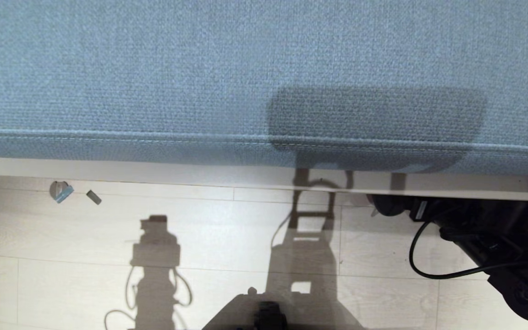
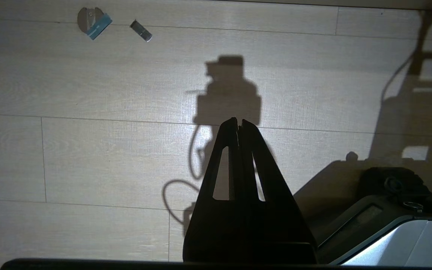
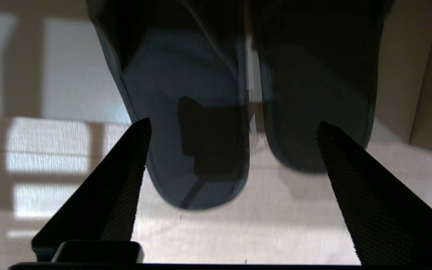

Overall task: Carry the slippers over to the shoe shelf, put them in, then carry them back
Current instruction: Pick up the slippers in the shoe cabinet

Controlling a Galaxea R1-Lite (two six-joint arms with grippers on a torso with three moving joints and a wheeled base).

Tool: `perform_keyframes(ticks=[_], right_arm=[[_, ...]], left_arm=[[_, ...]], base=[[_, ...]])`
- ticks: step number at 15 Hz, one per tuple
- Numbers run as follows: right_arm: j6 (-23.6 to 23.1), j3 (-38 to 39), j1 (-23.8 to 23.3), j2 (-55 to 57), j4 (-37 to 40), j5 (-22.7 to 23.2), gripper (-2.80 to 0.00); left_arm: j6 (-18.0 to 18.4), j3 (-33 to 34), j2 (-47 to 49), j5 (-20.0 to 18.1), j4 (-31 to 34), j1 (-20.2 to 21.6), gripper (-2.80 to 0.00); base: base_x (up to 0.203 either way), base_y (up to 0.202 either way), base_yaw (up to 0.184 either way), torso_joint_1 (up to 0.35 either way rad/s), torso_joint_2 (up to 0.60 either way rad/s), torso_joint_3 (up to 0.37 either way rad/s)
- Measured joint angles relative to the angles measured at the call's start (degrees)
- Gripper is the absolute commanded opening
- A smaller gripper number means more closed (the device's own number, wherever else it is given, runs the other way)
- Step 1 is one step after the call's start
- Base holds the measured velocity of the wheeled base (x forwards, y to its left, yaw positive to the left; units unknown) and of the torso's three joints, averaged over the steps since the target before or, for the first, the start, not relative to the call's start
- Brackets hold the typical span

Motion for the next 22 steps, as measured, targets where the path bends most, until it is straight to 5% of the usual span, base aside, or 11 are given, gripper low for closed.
perform_keyframes(ticks=[18, 22], right_arm=[[-3.39, 2.18, 0.21, 4.85, -5.97, 2.62, 0.0], [-3.77, 2.18, 0.21, 5.29, -5.92, 2.64, 0.0]], left_arm=[[0.0, 0.0, 0.0, 0.0, 0.0, 0.02, -2.8], [-0.02, 0.0, 0.0, 0.02, 0.03, 0.06, -2.8]], base=[[0.0, 0.0, 0.0, 0.0, 0.0, 0.0], [-0.177, 0.0, -0.001, 0.014, 0.01, -0.006]])
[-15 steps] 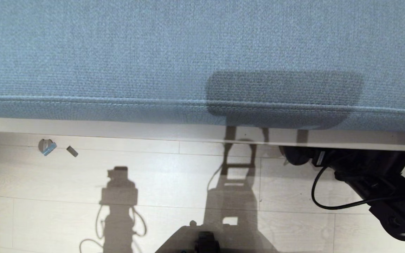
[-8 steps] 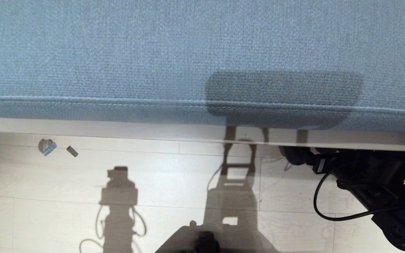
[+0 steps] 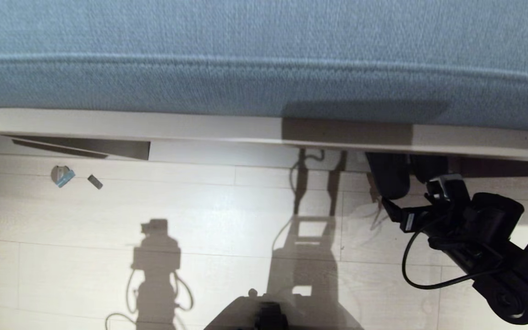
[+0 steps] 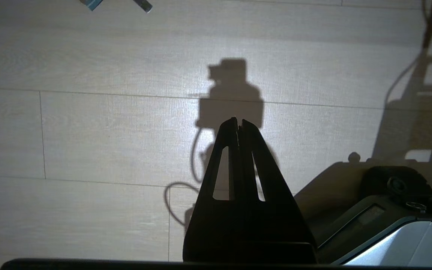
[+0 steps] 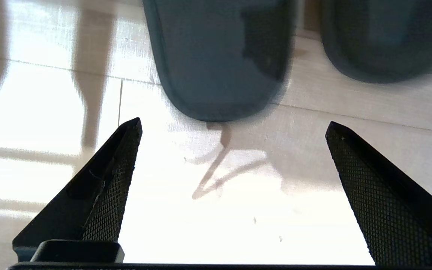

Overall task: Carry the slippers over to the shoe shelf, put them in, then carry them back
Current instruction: Pick up the slippers in the shoe cabinet

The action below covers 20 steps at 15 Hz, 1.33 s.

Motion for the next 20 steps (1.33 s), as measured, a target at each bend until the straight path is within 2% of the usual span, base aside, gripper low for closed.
perform_keyframes(ticks=[7, 10, 20], right_arm=[[-0.34, -1.74, -0.47, -2.15, -0.28, -1.44, 0.0], [-1.83, -2.98, -0.57, -3.93, -0.27, -2.12, 0.0], [-2.35, -14.4, -2.78, -1.01, -0.25, -2.34, 0.0]], left_arm=[[0.02, 0.0, 0.0, -0.01, -0.03, 0.01, -2.8], [0.02, 0.0, 0.0, -0.02, -0.03, -0.03, -2.8], [0.02, 0.0, 0.0, -0.02, -0.03, -0.06, -2.8]], base=[[-0.017, 0.0, 0.001, 0.0, 0.0, 0.001], [0.0, 0.0, 0.0, 0.0, 0.0, 0.0], [0.0, 0.0, 0.0, 0.0, 0.0, 0.0]])
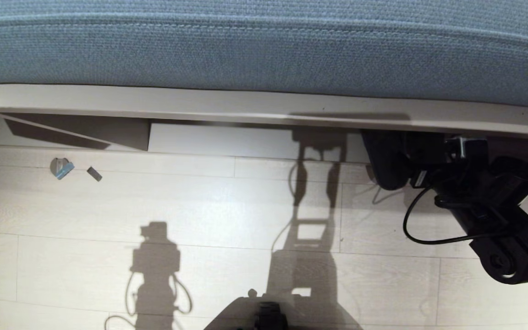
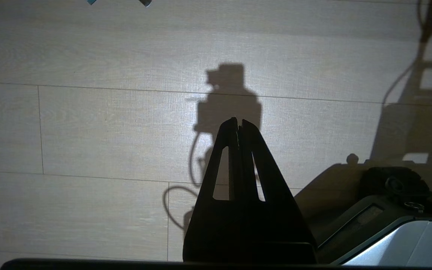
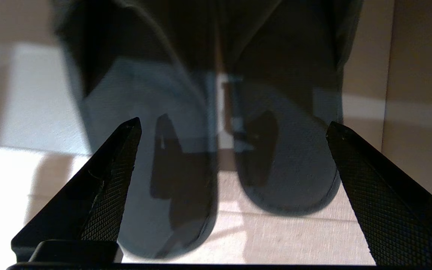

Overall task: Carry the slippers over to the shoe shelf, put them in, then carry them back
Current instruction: Pick up the slippers in the shoe cabinet

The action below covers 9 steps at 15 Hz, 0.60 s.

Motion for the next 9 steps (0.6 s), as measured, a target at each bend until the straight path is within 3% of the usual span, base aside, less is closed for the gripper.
perform_keyframes(ticks=[9], right_arm=[[2.54, -12.78, -1.7, 6.68, -0.03, 0.41, 0.0]], left_arm=[[0.0, 0.0, 0.0, 0.02, 0.0, 0.02, -2.8]], base=[[0.0, 0.0, 0.0, 0.0, 0.0, 0.0]])
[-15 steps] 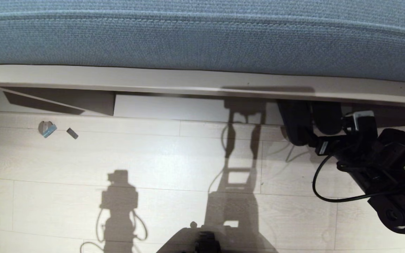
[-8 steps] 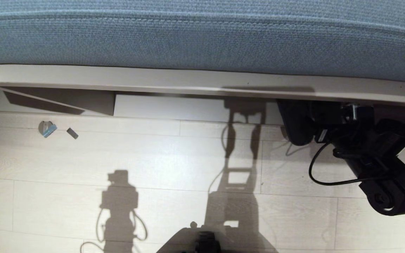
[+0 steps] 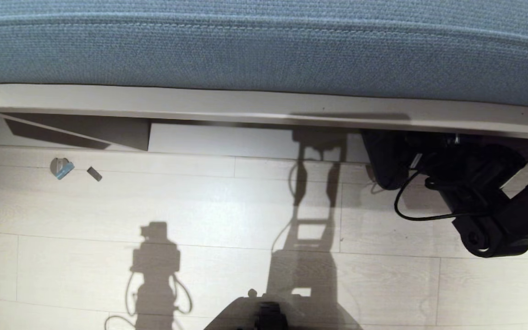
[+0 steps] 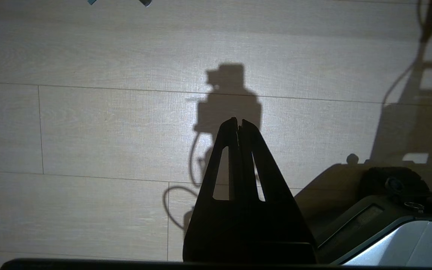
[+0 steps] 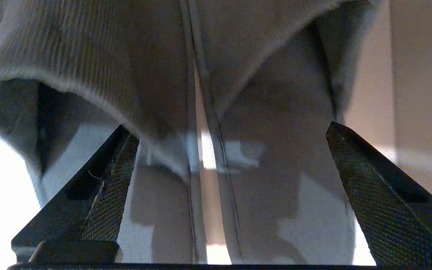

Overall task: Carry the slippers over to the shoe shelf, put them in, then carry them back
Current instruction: Pick up the slippers in the shoe cabinet

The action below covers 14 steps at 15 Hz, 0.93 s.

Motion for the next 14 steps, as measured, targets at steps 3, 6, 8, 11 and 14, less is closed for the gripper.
perform_keyframes(ticks=[3, 6, 8, 11, 14], right_arm=[[-0.13, -3.83, -0.02, 2.57, 0.05, 0.0, 0.0], [-0.35, -7.65, 0.01, 4.09, 0.02, -0.17, 0.0], [-0.63, -10.51, 0.03, 5.29, -0.02, -0.48, 0.0], [-0.99, -13.12, 0.09, 6.13, 0.0, -0.64, 0.0], [-1.95, -15.49, 0.24, 6.9, 0.01, -0.65, 0.0]], left_arm=[[0.0, 0.0, 0.0, 0.0, 0.0, 0.0, -2.8], [-0.02, 0.0, 0.0, -0.02, 0.0, 0.02, -2.8], [0.0, 0.0, 0.0, -0.03, 0.0, -0.02, -2.8], [0.0, 0.0, 0.0, -0.02, 0.0, -0.02, -2.8], [0.0, 0.0, 0.0, -0.02, 0.0, -0.02, -2.8]], base=[[0.0, 0.0, 0.0, 0.0, 0.0, 0.0], [0.0, 0.0, 0.0, 0.0, 0.0, 0.0], [0.0, 0.0, 0.0, 0.0, 0.0, 0.0], [0.0, 0.0, 0.0, 0.0, 0.0, 0.0], [0.0, 0.0, 0.0, 0.0, 0.0, 0.0]])
